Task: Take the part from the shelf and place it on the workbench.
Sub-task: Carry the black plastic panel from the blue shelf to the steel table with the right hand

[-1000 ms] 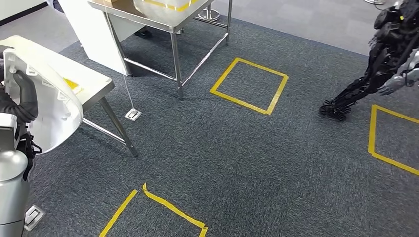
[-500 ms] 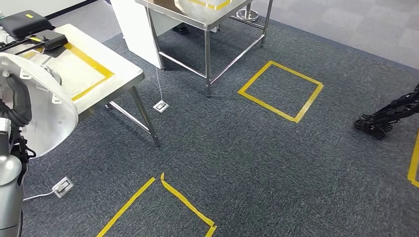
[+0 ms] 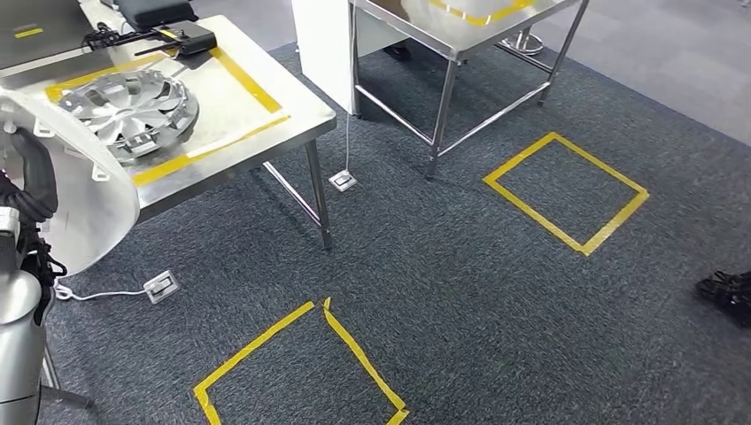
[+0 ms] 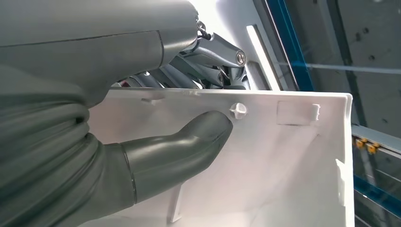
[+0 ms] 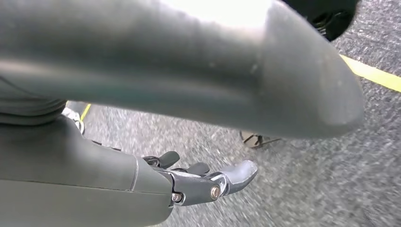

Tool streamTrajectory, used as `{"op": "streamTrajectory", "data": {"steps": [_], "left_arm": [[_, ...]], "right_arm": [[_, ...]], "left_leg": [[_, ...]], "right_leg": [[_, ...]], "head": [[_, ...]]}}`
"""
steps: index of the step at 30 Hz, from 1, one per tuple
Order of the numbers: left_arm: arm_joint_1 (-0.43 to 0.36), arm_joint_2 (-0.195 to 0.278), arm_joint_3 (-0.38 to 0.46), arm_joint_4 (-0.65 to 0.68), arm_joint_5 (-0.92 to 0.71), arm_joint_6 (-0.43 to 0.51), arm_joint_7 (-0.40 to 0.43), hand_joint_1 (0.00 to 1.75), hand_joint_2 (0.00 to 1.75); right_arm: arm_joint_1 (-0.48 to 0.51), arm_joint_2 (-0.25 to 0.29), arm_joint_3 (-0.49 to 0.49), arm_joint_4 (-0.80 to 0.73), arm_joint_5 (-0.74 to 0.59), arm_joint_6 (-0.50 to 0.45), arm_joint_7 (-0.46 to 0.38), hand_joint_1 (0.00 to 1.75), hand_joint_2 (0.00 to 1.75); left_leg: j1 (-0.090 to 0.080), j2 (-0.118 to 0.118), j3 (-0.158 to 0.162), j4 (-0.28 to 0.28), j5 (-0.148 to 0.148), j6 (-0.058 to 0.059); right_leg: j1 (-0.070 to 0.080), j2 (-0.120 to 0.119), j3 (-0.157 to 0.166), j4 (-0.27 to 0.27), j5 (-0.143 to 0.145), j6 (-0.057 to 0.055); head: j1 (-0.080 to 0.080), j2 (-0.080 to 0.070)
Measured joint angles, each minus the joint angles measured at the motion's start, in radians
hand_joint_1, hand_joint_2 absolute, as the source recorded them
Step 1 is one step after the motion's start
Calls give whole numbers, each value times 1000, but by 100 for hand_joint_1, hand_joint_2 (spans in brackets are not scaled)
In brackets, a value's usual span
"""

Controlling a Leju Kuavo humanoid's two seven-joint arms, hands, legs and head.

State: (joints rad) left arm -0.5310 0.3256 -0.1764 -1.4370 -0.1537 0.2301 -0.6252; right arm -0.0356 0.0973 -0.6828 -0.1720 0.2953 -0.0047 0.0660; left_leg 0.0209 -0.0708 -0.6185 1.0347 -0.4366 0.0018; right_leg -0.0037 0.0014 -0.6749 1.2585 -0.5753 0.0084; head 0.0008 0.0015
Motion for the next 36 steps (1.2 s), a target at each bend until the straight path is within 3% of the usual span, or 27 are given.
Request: {"op": "streamTrajectory", "data": {"steps": [2, 4, 6, 7, 9, 11, 13, 14, 15, 17, 19, 22, 24, 26, 28, 29, 30, 33, 34, 36], "left_arm": [[-11, -3, -1, 6, 0, -1, 0, 175, 175], [-22, -7, -2, 12, 0, -2, 0, 175, 175], [-27, -8, -3, 18, 0, -3, 0, 175, 175], [-27, -7, -3, 21, 0, -3, 0, 175, 175], [-32, -6, -4, 26, 0, -2, 0, 175, 175], [-36, -6, -6, 32, 2, -1, -1, 175, 175], [-33, -7, -8, 38, 3, -1, -1, 175, 175], [-31, -7, -8, 41, 3, -1, 0, 175, 175], [-31, -7, -8, 42, 3, -1, 0, 175, 175], [-34, -8, -8, 43, 3, -1, 0, 175, 175], [-38, -8, -9, 43, 4, -1, 0, 175, 175], [-40, -9, -11, 44, 5, -2, 4, 175, 175], [-43, -10, -13, 44, 6, -2, 7, 175, 175], [-45, -17, -14, 44, 6, -2, 8, 175, 175], [-45, -25, -17, 46, 6, -4, 10, 175, 175], [-44, -27, -18, 47, 6, -5, 12, 175, 175], [-44, -28, -19, 48, 6, -5, 14, 175, 175], [-46, -34, -20, 47, 6, -5, 24, 175, 175], [-46, -36, -21, 47, 5, -5, 28, 175, 175], [-45, -37, -21, 45, 4, -5, 34, 175, 175]], "right_arm": [[-1, 0, 0, 0, -2, -2, 0, 0, 0], [-2, 0, 0, 0, -3, -3, 0, 0, 0], [-4, 0, 0, 0, -5, -3, 0, 0, 0], [-5, 0, 0, 0, -6, -2, 0, 0, 0], [-4, 1, 0, 0, -6, -1, -1, 0, 0], [-1, 2, 0, 0, -6, -1, -1, 0, 0], [1, 2, 0, 0, -7, -1, 0, 0, 0], [2, 2, 0, 0, -7, -1, 0, 0, 0], [1, 2, 0, 0, -8, -1, 0, 0, 0], [0, 2, 0, 0, -10, -1, -1, 0, 0], [-1, 2, 0, 0, -12, -1, -1, 0, 0], [-4, 2, 0, 0, -14, -2, -2, 0, 0], [-5, 2, -1, 0, -15, -2, -2, 0, 0], [-3, 2, -1, 0, -17, -2, -3, 0, 0], [0, 3, -3, 0, -17, -2, -3, 0, 0], [2, 3, -4, 0, -18, -2, -3, 0, 0], [2, 3, -5, 0, -18, -2, -5, 0, 0], [2, 3, -8, 0, -24, -4, -14, 0, 0], [0, 3, -12, 0, -28, -6, -17, 0, 0], [-3, 3, -20, 0, -35, -8, -21, 0, 0]], "left_leg": [[1, -29, -2, 1, 4, -7], [3, -53, -7, -1, 9, -20], [5, -75, -12, -9, 18, -35], [6, -74, -16, -10, 19, -41], [2, -22, -39, 29, -9, -49], [-1, 44, -88, 144, -74, -54], [0, 63, -128, 248, -114, -59], [0, 66, -126, 253, -109, -61], [0, 72, -102, 216, -86, -61], [-3, 108, -22, 82, -35, -58], [-8, 133, 21, 1, -15, -41], [-9, 103, 14, -3, -11, -16], [-3, 81, 11, -6, -6, -4], [0, 60, 6, -7, -1, 3], [0, 35, 2, -5, 1, 5], [0, 20, 0, -4, 2, 5], [1, 6, -1, -4, 3, 3], [1, -30, -2, -2, 7, -5], [1, -39, -5, -3, 9, -11], [2, -53, -8, -8, 15, -26]], "right_leg": [[-3, 44, 66, -142, 66, -7], [-2, 76, 100, -220, 88, -10], [0, 61, 102, -227, 91, -17], [0, 47, 103, -232, 95, -24], [-3, 19, 105, -245, 105, -39], [0, -9, 105, -249, 107, -47], [2, -39, 103, -248, 106, -49], [3, -54, 103, -247, 106, -48], [3, -68, 103, -246, 104, -47], [4, -93, 105, -240, 99, -40], [9, -114, 105, -233, 92, -30], [11, -135, 108, -230, 87, -14], [5, -88, 94, -193, 58, -1], [0, -25, 43, -81, -5, 9], [-1, -8, -16, 38, -47, 11], [-1, -6, -26, 55, -42, 10], [-2, -3, -16, 30, -17, 7], [-3, 33, 75, -167, 77, -5], [-2, 42, 93, -208, 89, -9], [3, 40, 99, -228, 92, -15]], "head": [[0, 0], [1, 0], [1, 0], [0, 0], [-4, 0], [-9, 0], [-10, 0], [-10, 0], [-10, 0], [-10, 0], [-9, 0], [-8, 0], [-6, 0], [-2, 0], [1, 0], [1, 0], [2, 0], [3, 0], [3, 0], [4, 0]]}}
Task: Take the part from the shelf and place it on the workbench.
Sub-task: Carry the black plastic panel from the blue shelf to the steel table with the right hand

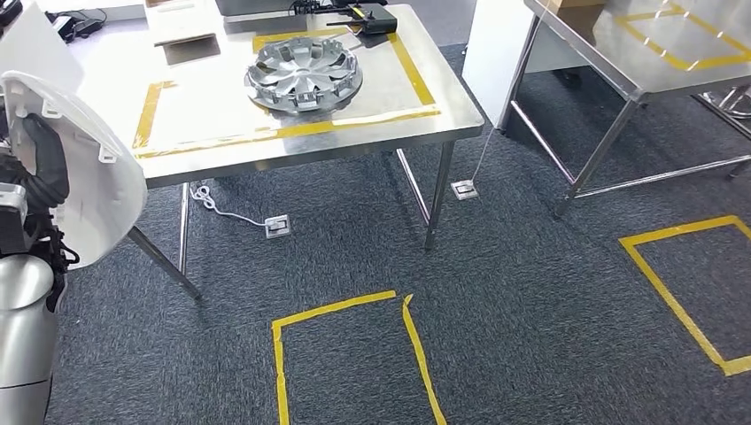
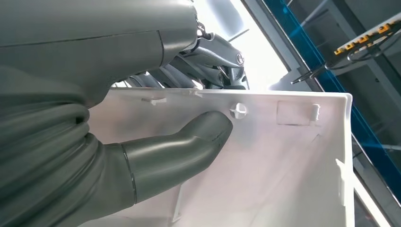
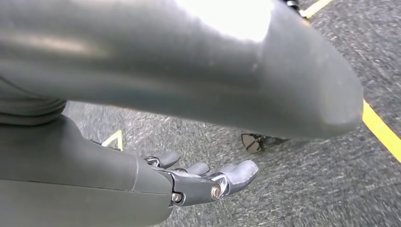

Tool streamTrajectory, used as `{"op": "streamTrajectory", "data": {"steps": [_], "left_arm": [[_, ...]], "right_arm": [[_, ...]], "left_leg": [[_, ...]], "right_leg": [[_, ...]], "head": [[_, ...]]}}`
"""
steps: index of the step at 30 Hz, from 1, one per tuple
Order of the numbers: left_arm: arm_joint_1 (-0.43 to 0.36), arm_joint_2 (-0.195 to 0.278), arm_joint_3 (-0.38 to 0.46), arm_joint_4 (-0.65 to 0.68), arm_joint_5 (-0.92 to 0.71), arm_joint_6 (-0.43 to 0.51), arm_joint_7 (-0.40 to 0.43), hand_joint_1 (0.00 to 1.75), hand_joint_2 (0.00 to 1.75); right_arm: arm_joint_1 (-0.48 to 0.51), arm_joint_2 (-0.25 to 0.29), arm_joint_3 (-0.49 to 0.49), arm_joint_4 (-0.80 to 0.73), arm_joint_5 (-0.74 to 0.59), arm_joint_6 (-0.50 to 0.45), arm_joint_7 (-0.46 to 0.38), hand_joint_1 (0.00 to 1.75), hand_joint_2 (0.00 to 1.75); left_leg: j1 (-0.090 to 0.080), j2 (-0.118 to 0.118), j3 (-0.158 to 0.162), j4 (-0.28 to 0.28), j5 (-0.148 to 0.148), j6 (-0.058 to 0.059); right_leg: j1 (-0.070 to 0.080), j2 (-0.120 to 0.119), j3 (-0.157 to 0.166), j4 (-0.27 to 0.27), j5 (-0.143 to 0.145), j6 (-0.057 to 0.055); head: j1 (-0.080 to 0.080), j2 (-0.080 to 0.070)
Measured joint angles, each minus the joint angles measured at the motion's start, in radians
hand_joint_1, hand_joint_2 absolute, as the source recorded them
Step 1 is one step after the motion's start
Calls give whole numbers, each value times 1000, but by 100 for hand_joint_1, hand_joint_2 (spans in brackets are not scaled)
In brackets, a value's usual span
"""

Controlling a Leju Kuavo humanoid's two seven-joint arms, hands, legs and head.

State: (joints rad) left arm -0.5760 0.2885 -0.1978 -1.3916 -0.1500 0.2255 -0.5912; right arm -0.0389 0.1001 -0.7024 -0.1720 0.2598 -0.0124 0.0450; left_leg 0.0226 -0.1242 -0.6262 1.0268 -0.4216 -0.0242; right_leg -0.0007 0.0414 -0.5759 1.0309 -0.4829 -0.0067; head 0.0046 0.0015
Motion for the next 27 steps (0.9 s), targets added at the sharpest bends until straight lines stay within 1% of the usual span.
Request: {"op": "streamTrajectory", "data": {"steps": [1, 2, 3, 4, 5, 6, 7, 8, 9, 10, 11, 12, 13, 14, 15, 16, 17, 18, 19, 20, 21, 22, 23, 24, 25, 26, 27], "left_arm": [[1, 2, 0, -2, -1, 0, 3, 175, 175], [3, 5, -1, -4, -1, -1, 5, 175, 175], [3, 8, -1, -6, -1, -2, 7, 175, 175], [3, 11, -1, -7, -1, -4, 10, 175, 175], [3, 12, -1, -7, 0, -6, 12, 175, 175], [5, 13, -1, -7, 1, -9, 14, 175, 175], [8, 13, -1, -7, 2, -11, 15, 175, 175], [10, 13, -1, -6, 2, -13, 16, 175, 175], [11, 13, -1, -7, 2, -14, 16, 175, 175], [11, 13, -1, -7, 2, -15, 17, 175, 175], [10, 13, -1, -8, 2, -15, 17, 175, 175], [9, 13, -1, -9, 2, -15, 17, 175, 175], [8, 13, -1, -10, 2, -15, 17, 175, 175], [7, 13, -1, -10, 2, -15, 18, 175, 175], [6, 13, -1, -10, 2, -16, 19, 175, 175], [7, 13, -1, -10, 2, -16, 19, 175, 175], [6, 13, -1, -11, 2, -16, 19, 175, 175], [5, 13, -1, -11, 2, -16, 19, 175, 175], [3, 12, -1, -11, 2, -16, 19, 175, 175], [1, 11, -1, -11, 2, -17, 19, 175, 175], [0, 10, -1, -11, 2, -17, 20, 175, 175], [1, 9, -1, -10, 2, -17, 20, 175, 175], [1, 8, -1, -10, 2, -18, 20, 175, 175], [2, 7, -1, -10, 2, -18, 20, 175, 175], [2, 7, -1, -10, 2, -18, 20, 175, 175], [1, 6, -1, -10, 2, -18, 20, 175, 175], [0, 6, -1, -10, 2, -18, 20, 175, 175]], "right_arm": [[-2, 1, -2, 0, -3, 0, -1, 0, 0], [-2, 1, -4, 0, -4, 0, -2, 0, 0], [-1, 2, -5, 0, -5, 1, -3, 0, 0], [1, 3, -5, 0, -6, 2, -3, 0, 0], [3, 4, -6, 0, -6, 3, -4, 0, 0], [5, 4, -7, 0, -5, 3, -4, 0, 0], [7, 4, -8, 0, -4, 3, -4, 0, 0], [8, 4, -10, 0, -3, 4, -4, 0, 0], [9, 4, -11, 0, -2, 4, -5, 0, 0], [9, 5, -11, 0, -2, 5, -6, 0, 0], [9, 5, -12, 0, -2, 6, -7, 0, 0], [8, 5, -12, 0, -2, 6, -8, 0, 0], [7, 5, -12, 0, -2, 6, -8, 0, 0], [7, 5, -12, 0, -2, 7, -9, 0, 0], [6, 5, -13, 0, -2, 7, -10, 0, 0], [7, 5, -13, 0, -2, 7, -10, 0, 0], [7, 5, -13, 0, -2, 8, -10, 0, 0], [7, 5, -13, 0, -2, 9, -11, 0, 0], [7, 5, -13, 0, -1, 10, -11, 0, 0], [7, 5, -13, 0, -1, 11, -12, 0, 0], [7, 5, -14, 0, -1, 12, -12, 0, 0], [7, 5, -14, 0, -1, 13, -12, 0, 0], [8, 5, -14, 0, -1, 14, -12, 0, 0], [10, 5, -14, 0, -2, 15, -12, 0, 0], [11, 5, -14, 0, -2, 17, -12, 0, 0], [11, 4, -14, 0, -2, 18, -12, 0, 0], [12, 4, -14, 0, -2, 19, -12, 0, 0]], "left_leg": [[1, -3, -2, -4, 3, -7], [1, 10, -5, -1, -1, -13], [-1, 34, -15, 18, -15, -17], [-2, 63, -34, 58, -41, -20], [-3, 93, -59, 119, -76, -23], [-3, 109, -89, 189, -111, -26], [-3, 115, -113, 247, -134, -28], [-3, 117, -121, 275, -139, -28], [-3, 118, -108, 262, -125, -28], [-3, 120, -77, 210, -97, -26], [-4, 124, -35, 137, -69, -22], [-7, 129, 4, 70, -51, -17], [-9, 133, 29, 23, -42, -10], [-12, 134, 39, 0, -44, -1], [-13, 132, 39, -4, -48, 8], [-12, 129, 40, -5, -48, 18], [-11, 127, 44, -6, -49, 26], [-9, 125, 48, -8, -50, 33], [-7, 123, 54, -8, -49, 37], [-7, 122, 55, -8, -50, 39], [-7, 120, 55, -8, -51, 41], [-7, 117, 56, -7, -53, 41], [-6, 115, 57, -7, -56, 40], [-6, 112, 59, -6, -59, 37], [-5, 109, 64, -5, -64, 34], [-4, 107, 70, -4, -69, 30], [-3, 106, 76, -3, -75, 25]], "right_leg": [[-1, -7, 1, -3, 4, -6], [-1, -12, 1, -8, 9, -13], [-3, -18, 2, -13, 14, -20], [-5, -24, 1, -17, 18, -26], [-3, -29, 0, -18, 19, -29], [-2, -34, -2, -18, 20, -31], [-1, -39, -4, -17, 20, -31], [0, -45, -5, -17, 21, -32], [0, -50, -5, -16, 21, -32], [1, -54, -5, -15, 21, -31], [1, -58, -4, -14, 19, -29], [3, -61, -5, -11, 17, -26], [5, -63, -6, -8, 16, -21], [7, -65, -7, -7, 15, -15], [8, -67, -8, 0, 19, -8], [7, -68, -10, 6, 22, -1], [6, -65, -12, 18, 21, 6], [4, -61, -21, 41, 12, 12], [3, -56, -38, 76, -10, 16], [0, -51, -66, 129, -38, 20], [-1, -49, -102, 192, -68, 23], [-3, -49, -136, 249, -90, 24], [-4, -49, -160, 280, -94, 26], [-6, -49, -166, 275, -79, 27], [-8, -49, -152, 230, -45, 28], [-9, -48, -123, 160, 0, 28], [-9, -47, -95, 93, 27, 27]], "head": [[0, 0], [-1, 0], [-3, 0], [-6, 0], [-8, 0], [-10, 0], [-10, 0], [-10, 0], [-10, 0], [-10, 0], [-10, 0], [-10, 0], [-10, 0], [-9, 0], [-9, 0], [-8, 0], [-8, 0], [-8, 0], [-6, 0], [-6, 0], [-5, 0], [-4, 0], [-4, 0], [-4, 0], [-4, 0], [-4, 0], [-3, 0]]}}
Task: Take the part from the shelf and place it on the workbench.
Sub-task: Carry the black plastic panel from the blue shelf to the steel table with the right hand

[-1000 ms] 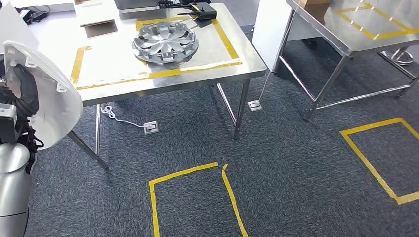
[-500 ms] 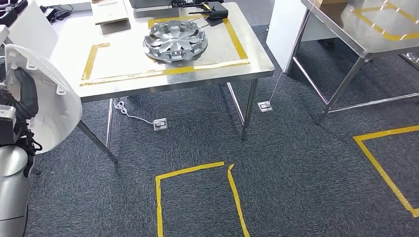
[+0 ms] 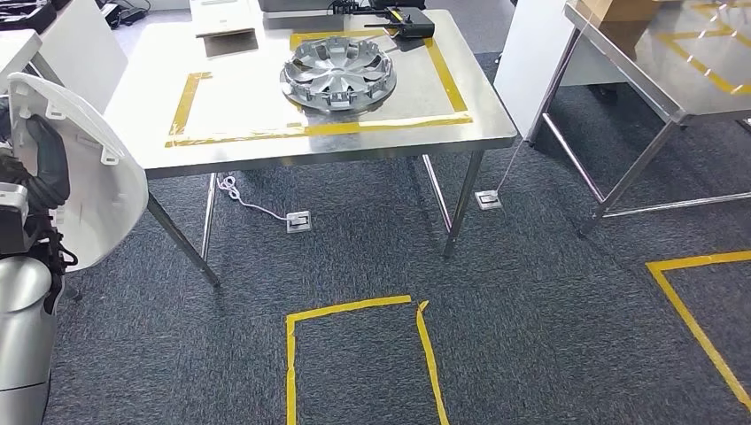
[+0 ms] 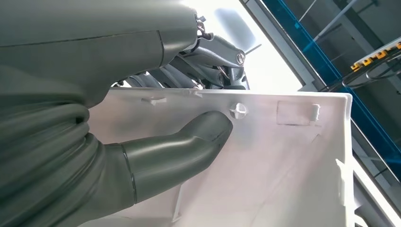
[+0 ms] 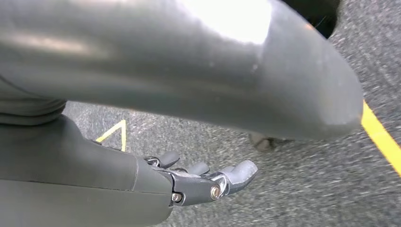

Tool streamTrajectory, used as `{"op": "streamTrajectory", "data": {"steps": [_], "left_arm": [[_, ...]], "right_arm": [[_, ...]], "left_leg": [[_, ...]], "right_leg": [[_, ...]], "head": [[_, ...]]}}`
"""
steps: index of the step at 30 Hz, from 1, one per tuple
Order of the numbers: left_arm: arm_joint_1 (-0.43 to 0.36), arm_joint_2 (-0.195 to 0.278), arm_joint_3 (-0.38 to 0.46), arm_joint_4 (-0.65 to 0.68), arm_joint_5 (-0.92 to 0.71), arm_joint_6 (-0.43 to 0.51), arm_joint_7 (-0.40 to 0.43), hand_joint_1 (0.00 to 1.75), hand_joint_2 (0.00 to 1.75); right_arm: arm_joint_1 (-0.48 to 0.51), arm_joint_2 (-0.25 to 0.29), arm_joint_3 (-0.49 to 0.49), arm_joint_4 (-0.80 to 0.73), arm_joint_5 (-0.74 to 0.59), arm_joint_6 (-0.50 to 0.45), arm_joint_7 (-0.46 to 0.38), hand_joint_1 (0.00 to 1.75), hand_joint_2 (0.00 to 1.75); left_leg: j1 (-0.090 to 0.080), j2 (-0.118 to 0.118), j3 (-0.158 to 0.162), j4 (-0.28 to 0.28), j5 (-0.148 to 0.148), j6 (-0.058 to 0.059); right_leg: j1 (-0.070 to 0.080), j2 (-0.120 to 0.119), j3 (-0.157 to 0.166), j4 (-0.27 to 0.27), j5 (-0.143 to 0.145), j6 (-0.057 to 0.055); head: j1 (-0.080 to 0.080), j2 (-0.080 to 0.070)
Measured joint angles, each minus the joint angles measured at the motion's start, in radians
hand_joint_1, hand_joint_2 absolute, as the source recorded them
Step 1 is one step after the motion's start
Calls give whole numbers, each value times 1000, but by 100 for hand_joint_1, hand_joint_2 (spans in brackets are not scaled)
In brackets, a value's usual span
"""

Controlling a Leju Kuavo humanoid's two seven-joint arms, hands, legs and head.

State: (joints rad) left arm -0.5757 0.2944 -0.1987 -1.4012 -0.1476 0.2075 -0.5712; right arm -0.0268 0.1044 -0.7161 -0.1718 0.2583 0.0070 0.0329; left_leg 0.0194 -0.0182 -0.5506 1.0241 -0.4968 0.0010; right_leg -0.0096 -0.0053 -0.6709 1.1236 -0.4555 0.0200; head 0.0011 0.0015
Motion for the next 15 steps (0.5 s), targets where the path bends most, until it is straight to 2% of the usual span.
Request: {"op": "streamTrajectory", "data": {"steps": [2, 4, 6, 7, 8, 10, 11, 12, 13, 14, 15], "left_arm": [[-1, -1, 0, 0, 0, 0, 1, 175, 175], [-2, -2, 0, 0, 0, 0, 1, 175, 175], [-3, -2, 0, 0, 0, -1, 1, 175, 175], [-6, -2, 0, 0, 0, -1, 1, 175, 175], [-7, -2, 0, 0, 0, -1, 1, 175, 175], [-6, -2, -1, 3, 0, -2, 2, 175, 175], [-4, -2, -1, 4, 0, -2, 2, 175, 175], [-3, -2, -1, 6, 0, -3, 2, 175, 175], [-2, -2, -1, 7, 0, -3, 2, 175, 175], [-3, -2, -1, 7, 0, -3, 2, 175, 175], [-4, -2, -1, 8, 0, -3, 2, 175, 175]], "right_arm": [[0, 0, 0, 0, 0, 2, 0, 0, 0], [0, 0, 0, 0, 0, 2, 0, 0, 0], [2, 0, -1, 0, 1, 3, -1, 0, 0], [3, 0, -1, 0, 2, 4, -2, 0, 0], [4, 0, -1, 0, 2, 4, -2, 0, 0], [4, 0, -2, 0, 3, 5, -3, 0, 0], [5, 0, -2, 0, 3, 5, -3, 0, 0], [6, 0, -2, 0, 3, 5, -3, 0, 0], [7, 0, -3, 0, 3, 5, -3, 0, 0], [7, 0, -3, 0, 3, 6, -3, 0, 0], [8, 0, -4, 0, 3, 6, -3, 0, 0]], "left_leg": [[-1, -2, 6, -1, -9, -12], [-2, -3, 12, 2, -10, -26], [-1, 2, 3, 36, -8, -36], [0, 5, -17, 75, -11, -38], [0, 9, -52, 130, -20, -40], [-1, 11, -136, 243, -61, -42], [-1, 12, -171, 274, -81, -42], [-1, 12, -190, 275, -89, -40], [-2, 12, -195, 246, -75, -36], [-4, 13, -186, 191, -39, -31], [-7, 16, -172, 124, 20, -25]], "right_leg": [[4, 2, 34, -81, 13, -10], [7, 3, 43, -91, 0, -27], [4, 3, 62, -96, -1, -43], [3, 3, 74, -98, -7, -50], [3, 3, 85, -99, -14, -55], [5, 3, 105, -99, -32, -61], [7, 3, 118, -99, -43, -62], [9, 4, 132, -99, -55, -62], [10, 4, 148, -99, -67, -62], [11, 4, 165, -100, -80, -60], [12, 4, 180, -100, -93, -58]], "head": [[0, 0], [1, 0], [-1, 0], [-2, 0], [-4, 0], [-7, 0], [-7, 0], [-7, 0], [-8, 0], [-8, 0], [-8, 0]]}}
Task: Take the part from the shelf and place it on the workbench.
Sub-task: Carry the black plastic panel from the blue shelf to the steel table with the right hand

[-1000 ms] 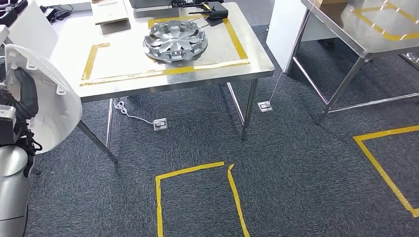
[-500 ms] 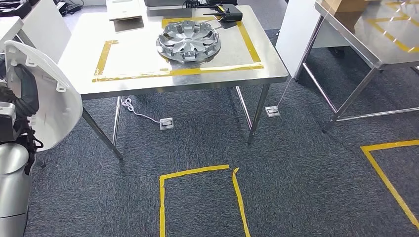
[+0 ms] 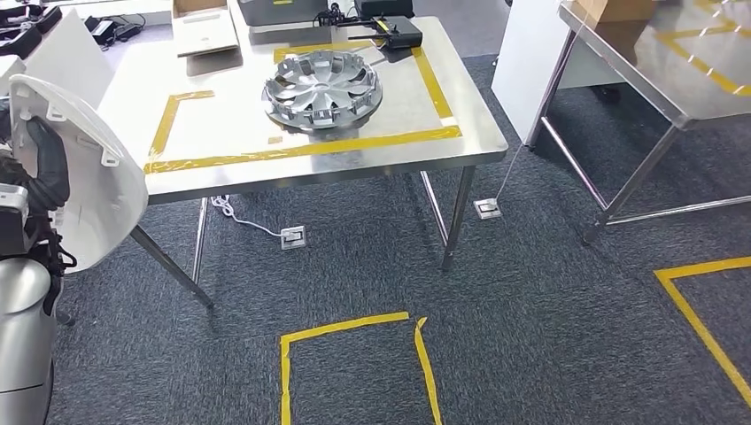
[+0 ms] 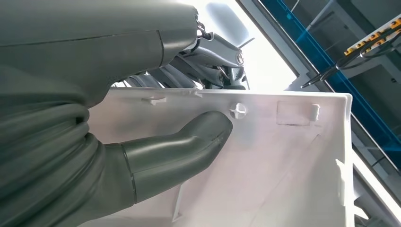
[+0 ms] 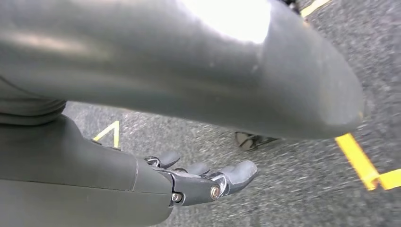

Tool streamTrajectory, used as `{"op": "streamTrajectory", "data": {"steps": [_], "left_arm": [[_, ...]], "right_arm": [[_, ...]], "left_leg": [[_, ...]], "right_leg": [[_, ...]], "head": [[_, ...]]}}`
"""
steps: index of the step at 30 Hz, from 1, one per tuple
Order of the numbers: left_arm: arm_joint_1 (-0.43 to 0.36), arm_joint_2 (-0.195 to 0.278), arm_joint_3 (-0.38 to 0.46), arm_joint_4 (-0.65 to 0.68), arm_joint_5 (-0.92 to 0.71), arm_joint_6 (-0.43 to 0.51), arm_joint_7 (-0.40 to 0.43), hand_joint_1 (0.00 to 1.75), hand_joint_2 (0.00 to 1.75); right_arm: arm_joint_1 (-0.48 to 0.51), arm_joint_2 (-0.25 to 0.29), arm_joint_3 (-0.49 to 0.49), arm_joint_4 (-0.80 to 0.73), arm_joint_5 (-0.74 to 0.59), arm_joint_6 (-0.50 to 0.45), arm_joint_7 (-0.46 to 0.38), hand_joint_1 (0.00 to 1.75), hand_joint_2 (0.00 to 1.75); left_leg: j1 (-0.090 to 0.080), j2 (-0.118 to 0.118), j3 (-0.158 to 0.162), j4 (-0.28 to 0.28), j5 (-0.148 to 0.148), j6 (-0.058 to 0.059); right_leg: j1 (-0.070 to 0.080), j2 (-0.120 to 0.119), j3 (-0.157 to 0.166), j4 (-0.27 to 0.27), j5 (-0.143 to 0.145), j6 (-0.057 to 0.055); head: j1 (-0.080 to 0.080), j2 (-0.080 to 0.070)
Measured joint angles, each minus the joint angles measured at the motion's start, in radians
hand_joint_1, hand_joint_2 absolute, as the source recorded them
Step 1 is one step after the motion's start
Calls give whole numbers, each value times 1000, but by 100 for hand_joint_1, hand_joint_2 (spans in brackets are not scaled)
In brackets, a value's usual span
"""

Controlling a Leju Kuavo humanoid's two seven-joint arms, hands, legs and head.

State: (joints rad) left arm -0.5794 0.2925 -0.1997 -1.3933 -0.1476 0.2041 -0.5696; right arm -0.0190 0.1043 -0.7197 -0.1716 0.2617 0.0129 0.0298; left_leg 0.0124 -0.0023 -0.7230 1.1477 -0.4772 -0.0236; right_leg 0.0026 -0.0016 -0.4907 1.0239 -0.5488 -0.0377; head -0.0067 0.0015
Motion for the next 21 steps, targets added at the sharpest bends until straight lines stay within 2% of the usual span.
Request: {"op": "streamTrajectory", "data": {"steps": [1, 2, 3, 5, 6, 7, 8, 9, 10, 11, 12, 13, 14, 16, 17, 18, 19, 20, 21], "left_arm": [[-1, 0, 0, 1, 0, 0, -1, 175, 175], [-1, 1, 0, 2, 0, 0, -1, 175, 175], [-2, 1, 0, 2, 0, 1, -2, 175, 175], [-5, 1, -1, 2, 0, 2, -4, 175, 175], [-7, 1, -1, 2, 0, 2, -5, 175, 175], [-10, 1, -1, 1, 0, 2, -6, 175, 175], [-11, 0, -1, 0, 0, 2, -7, 175, 175], [-12, -1, -1, 0, 0, 2, -7, 175, 175], [-12, -2, -2, 0, 0, 2, -7, 175, 175], [-11, -3, -2, 1, 0, 2, -7, 175, 175], [-11, -4, -2, 1, 0, 2, -7, 175, 175], [-11, -5, -3, 1, 0, 2, -7, 175, 175], [-11, -6, -3, 2, 0, 2, -7, 175, 175], [-10, -7, -4, 5, 0, 2, -7, 175, 175], [-9, -8, -4, 7, 0, 2, -7, 175, 175], [-8, -8, -5, 9, 0, 2, -8, 175, 175], [-9, -8, -6, 9, 0, 2, -8, 175, 175], [-13, -7, -6, 9, 0, 2, -9, 175, 175], [-16, -5, -7, 8, 0, 3, -10, 175, 175]], "right_arm": [[0, 0, -1, 0, 0, 0, 0, 0, 0], [-1, 0, -1, 0, 0, 1, 0, 0, 0], [-2, 1, -2, 0, 0, 1, -1, 0, 0], [-5, 0, -3, 0, -1, 1, -1, 0, 0], [-6, 0, -3, 0, -1, 1, -2, 0, 0], [-7, 0, -3, 0, -1, 0, -2, 0, 0], [-8, 0, -4, 0, -2, 0, -2, 0, 0], [-9, 0, -4, 0, -2, 0, -2, 0, 0], [-8, 0, -4, 0, -2, 0, -1, 0, 0], [-7, 0, -4, 0, -2, 0, -1, 0, 0], [-5, 0, -5, 0, -2, 0, -1, 0, 0], [-3, 0, -5, 0, -2, -1, -1, 0, 0], [0, 0, -5, 0, -2, -1, -1, 0, 0], [6, 0, -5, 1, -2, -1, -1, 0, 0], [8, 0, -6, 1, -2, -1, -1, 0, 0], [9, 0, -6, 2, -2, -1, -1, 0, 0], [9, 0, -6, 2, -2, -1, -1, 0, 0], [7, 0, -6, 2, -2, -1, -1, 0, 0], [5, 0, -6, 2, -2, -1, -1, 0, 0]], "left_leg": [[-4, 2, 13, -54, 47, 5], [-9, 4, 24, -90, 80, 10], [-11, 4, 31, -107, 94, 15], [-10, -2, 49, -111, 80, 25], [-8, -4, 60, -114, 75, 32], [-6, -5, 73, -118, 67, 37], [-5, -6, 86, -121, 59, 41], [-5, -6, 99, -123, 47, 44], [-5, -7, 113, -125, 34, 45], [-5, -9, 129, -125, 20, 45], [-4, -11, 146, -125, 6, 44], [-4, -12, 167, -125, -10, 43], [-4, -14, 188, -126, -27, 41], [-6, -17, 223, -124, -61, 34], [-8, -19, 236, -124, -79, 30], [-9, -22, 252, -123, -92, 24], [-10, -25, 266, -117, -98, 17], [-10, -26, 269, -103, -96, 10], [-9, -24, 263, -73, -81, 4]], "right_leg": [[2, 0, 14, 0, -14, 4], [3, 0, 24, -2, -27, 10], [4, -1, 34, -1, -35, 16], [5, -2, 38, 16, -31, 29], [5, -2, 26, 49, -15, 35], [3, -1, -6, 100, -2, 42], [1, 0, -51, 162, 1, 48], [-1, 1, -100, 224, -12, 53], [-3, 1, -148, 269, -43, 58], [-5, 1, -186, 292, -83, 60], [-6, 1, -211, 289, -115, 61], [-6, 1, -225, 262, -124, 59], [-7, 1, -230, 214, -100, 56], [-5, 1, -230, 93, 39, 47], [-3, 1, -227, 50, 104, 43], [-1, 2, -221, 24, 149, 38], [1, 1, -212, 15, 158, 32], [0, 1, -196, 15, 155, 25], [-2, 1, -180, 12, 149, 18]], "head": [[-1, 0], [-1, 0], [-2, 0], [-2, 0], [-2, 0], [-1, 0], [0, 0], [1, 0], [2, 0], [2, 0], [2, 0], [2, 0], [3, 0], [3, 0], [3, 0], [3, 0], [3, 0], [2, 0], [2, 0]]}}
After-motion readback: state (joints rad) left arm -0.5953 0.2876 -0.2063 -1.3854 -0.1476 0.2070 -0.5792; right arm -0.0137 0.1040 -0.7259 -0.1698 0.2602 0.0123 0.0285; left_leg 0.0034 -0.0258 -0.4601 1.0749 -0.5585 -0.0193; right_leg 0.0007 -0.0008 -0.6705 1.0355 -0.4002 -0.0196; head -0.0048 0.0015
